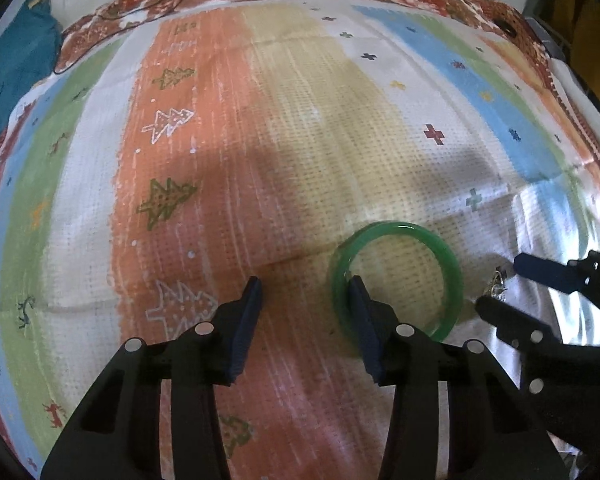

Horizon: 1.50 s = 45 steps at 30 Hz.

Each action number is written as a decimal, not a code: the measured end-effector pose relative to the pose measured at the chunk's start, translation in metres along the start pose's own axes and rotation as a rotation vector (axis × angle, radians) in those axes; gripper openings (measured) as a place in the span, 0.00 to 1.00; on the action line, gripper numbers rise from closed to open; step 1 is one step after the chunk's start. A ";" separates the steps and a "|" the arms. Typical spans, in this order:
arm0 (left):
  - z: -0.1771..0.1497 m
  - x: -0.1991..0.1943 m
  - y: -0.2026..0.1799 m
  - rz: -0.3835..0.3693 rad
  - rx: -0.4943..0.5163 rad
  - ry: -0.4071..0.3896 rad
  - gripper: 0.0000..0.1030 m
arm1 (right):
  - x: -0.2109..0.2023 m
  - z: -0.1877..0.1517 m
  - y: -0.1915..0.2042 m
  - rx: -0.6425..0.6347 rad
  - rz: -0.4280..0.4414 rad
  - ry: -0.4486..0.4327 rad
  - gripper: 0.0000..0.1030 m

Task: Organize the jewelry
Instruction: 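Grasp the green jade bangle rim with the left tool while the right grasps the silver charm, then carry the bangle and charm to the silver tin and release both into it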

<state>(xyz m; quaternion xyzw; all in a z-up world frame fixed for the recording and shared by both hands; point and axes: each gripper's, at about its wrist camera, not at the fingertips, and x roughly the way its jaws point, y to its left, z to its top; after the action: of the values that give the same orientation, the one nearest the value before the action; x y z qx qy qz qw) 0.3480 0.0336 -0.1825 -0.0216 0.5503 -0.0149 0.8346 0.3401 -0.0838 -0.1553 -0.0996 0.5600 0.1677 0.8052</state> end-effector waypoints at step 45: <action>-0.019 -0.098 -0.009 0.077 -0.033 -0.068 0.07 | -0.076 -0.022 0.005 -0.019 -0.035 -0.134 0.15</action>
<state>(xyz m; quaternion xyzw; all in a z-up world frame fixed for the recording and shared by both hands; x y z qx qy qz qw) 0.2915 0.0290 -0.0996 -0.0146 0.5222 0.0269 0.8523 0.2955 -0.0985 -0.0920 -0.1055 0.5014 0.1649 0.8428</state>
